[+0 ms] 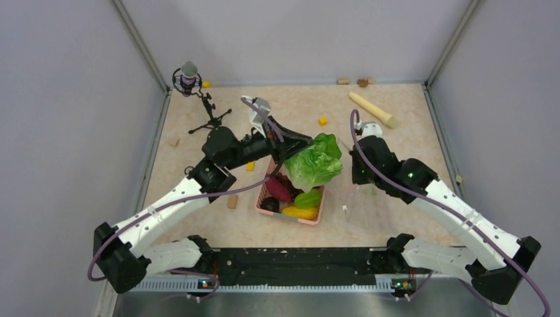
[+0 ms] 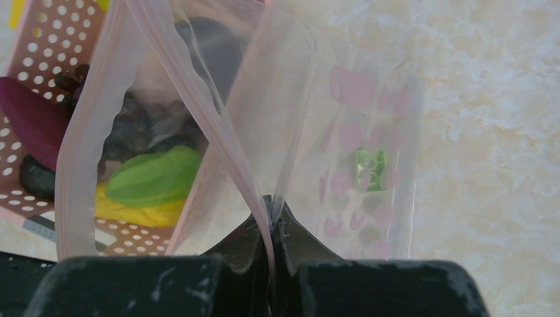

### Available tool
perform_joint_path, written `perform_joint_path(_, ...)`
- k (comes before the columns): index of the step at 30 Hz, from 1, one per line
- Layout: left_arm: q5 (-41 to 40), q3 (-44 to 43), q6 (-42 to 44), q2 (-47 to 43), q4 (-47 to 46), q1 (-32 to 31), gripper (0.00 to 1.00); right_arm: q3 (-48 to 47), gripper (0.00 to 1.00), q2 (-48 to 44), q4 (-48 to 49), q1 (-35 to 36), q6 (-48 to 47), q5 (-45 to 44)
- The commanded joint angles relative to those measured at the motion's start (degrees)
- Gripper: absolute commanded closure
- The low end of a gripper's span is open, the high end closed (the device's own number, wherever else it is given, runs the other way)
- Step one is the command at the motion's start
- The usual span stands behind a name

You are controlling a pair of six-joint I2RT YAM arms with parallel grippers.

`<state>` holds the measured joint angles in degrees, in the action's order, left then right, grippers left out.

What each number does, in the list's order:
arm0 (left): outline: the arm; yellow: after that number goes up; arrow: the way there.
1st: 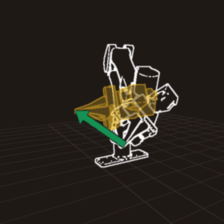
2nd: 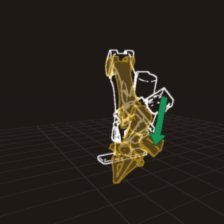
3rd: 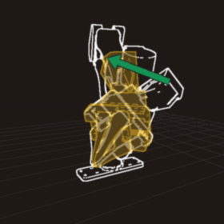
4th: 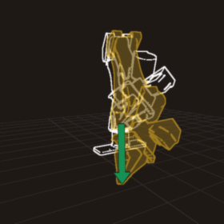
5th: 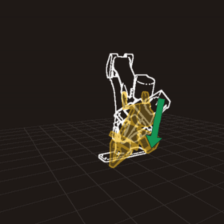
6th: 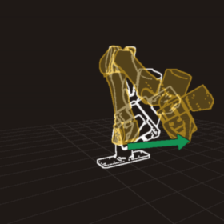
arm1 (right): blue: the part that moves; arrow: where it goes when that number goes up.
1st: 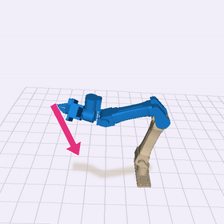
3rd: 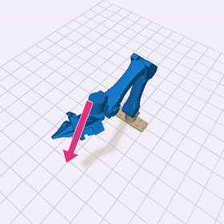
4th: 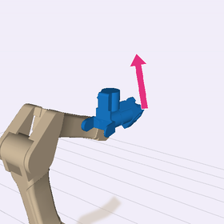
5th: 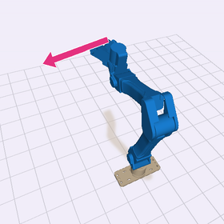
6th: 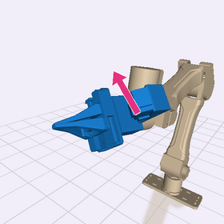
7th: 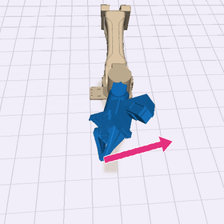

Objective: Place the food in the zip-top bag and seal the zipper
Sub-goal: Place the fake vegetable in the zipper food storage bag.

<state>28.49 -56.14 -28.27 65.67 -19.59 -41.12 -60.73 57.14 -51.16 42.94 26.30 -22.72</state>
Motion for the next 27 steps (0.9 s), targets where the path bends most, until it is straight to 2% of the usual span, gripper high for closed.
perform_joint_path(1,-0.71,1.03,-0.38,-3.53,-15.65,-2.26,1.0,0.11,1.0,-1.88,4.0,-0.4,-2.07,5.72)
perform_joint_path(7,5.64,-0.17,-6.36,-0.29,-27.05,-2.38,1.0,0.48,1.0,-3.15,6.95,-0.4,-3.23,12.09)
perform_joint_path(11,9.24,-1.83,-7.83,2.32,-30.74,-2.81,1.0,1.65,1.0,-4.54,9.94,-0.4,-2.91,16.09)
perform_joint_path(19,10.47,-2.0,-10.75,5.52,-37.91,-2.91,1.0,2.02,1.0,-7.23,14.52,-0.45,-0.62,21.81)
perform_joint_path(27,11.34,-0.44,-17.17,11.51,-48.5,-2.91,1.0,2.49,1.0,-11.91,17.12,-0.45,0.44,22.51)
